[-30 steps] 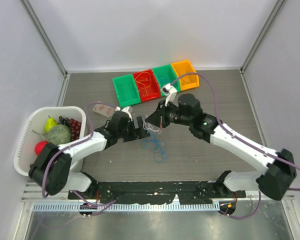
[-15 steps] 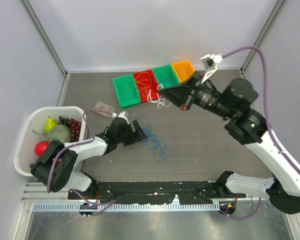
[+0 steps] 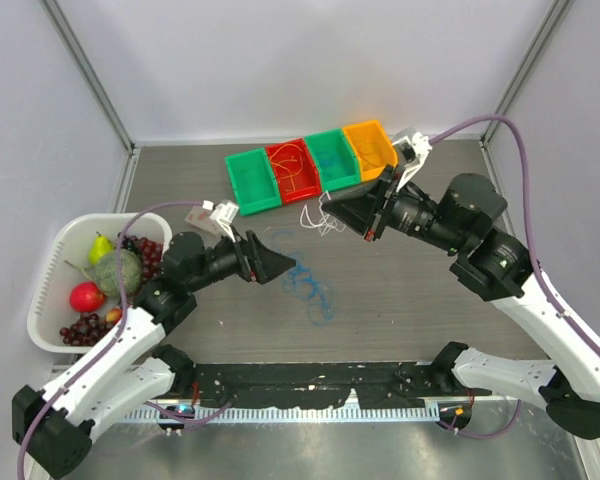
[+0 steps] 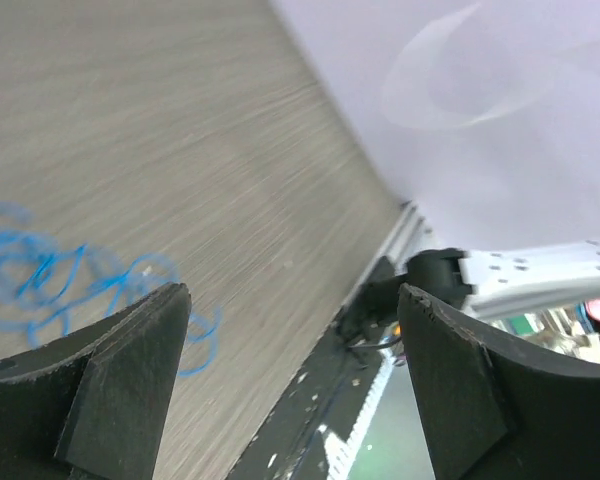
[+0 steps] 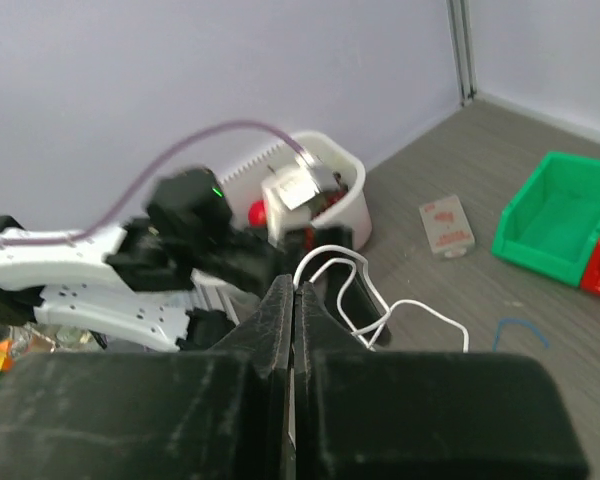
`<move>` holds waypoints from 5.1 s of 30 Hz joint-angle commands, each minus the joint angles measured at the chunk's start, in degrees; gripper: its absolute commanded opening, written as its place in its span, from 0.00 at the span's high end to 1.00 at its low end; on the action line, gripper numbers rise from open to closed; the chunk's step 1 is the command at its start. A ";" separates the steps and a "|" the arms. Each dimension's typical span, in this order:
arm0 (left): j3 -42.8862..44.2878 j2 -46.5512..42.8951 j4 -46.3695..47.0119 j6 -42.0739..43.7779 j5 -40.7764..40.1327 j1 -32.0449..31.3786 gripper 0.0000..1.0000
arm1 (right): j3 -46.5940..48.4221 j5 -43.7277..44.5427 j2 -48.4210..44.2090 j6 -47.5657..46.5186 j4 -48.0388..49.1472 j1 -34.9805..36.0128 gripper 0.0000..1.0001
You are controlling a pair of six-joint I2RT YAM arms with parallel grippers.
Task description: Untangle the cables
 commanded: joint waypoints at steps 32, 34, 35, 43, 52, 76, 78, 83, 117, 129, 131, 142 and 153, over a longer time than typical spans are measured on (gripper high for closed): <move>5.81 -2.43 13.80 -3.57 7.55 0.12 0.95 | -14.27 -14.65 1.41 5.82 14.69 -0.09 0.99; 7.30 -4.27 4.77 -1.20 1.33 0.12 1.00 | -13.92 -9.59 0.97 4.16 12.69 -0.09 0.99; 8.09 -5.50 -0.15 0.03 -2.62 0.12 1.00 | -13.40 -7.73 0.54 3.63 11.63 -0.09 0.99; 11.00 -11.66 -24.10 1.01 -28.31 0.21 1.00 | -11.55 5.39 0.27 -0.51 8.89 -0.17 0.99; 12.58 -9.82 -25.68 2.06 -30.79 0.21 1.00 | -7.95 5.83 8.69 2.12 15.12 -0.61 0.99; 11.36 -24.58 -35.45 8.22 -34.49 0.12 0.12 | 19.91 13.21 48.32 -1.56 24.45 -4.92 0.99; 10.39 -25.02 -35.09 7.70 -33.25 0.12 0.12 | 22.55 13.56 51.66 -1.65 24.80 -5.27 0.99; 10.12 -25.81 -35.27 7.17 -32.02 0.12 0.12 | 27.99 15.14 59.93 -2.36 25.85 -5.36 0.99; 1.68 -8.70 -25.69 -4.53 -18.57 0.12 0.25 | -10.11 10.08 37.50 0.97 8.43 -5.01 0.40; 11.87 29.27 -11.73 2.07 -16.46 2.75 0.39 | -44.59 4.86 13.90 5.20 13.90 -2.63 0.41; 13.28 33.23 -9.26 0.23 -16.55 4.33 0.34 | -45.99 4.42 13.10 6.52 15.47 -2.72 0.42; 34.28 56.61 -17.85 9.97 -28.41 4.08 0.44 | -46.44 3.54 16.09 5.21 19.97 -2.55 0.44; 41.93 64.44 -29.64 2.61 -44.15 -1.64 0.52 | -44.77 3.90 19.77 4.68 20.76 -2.55 0.45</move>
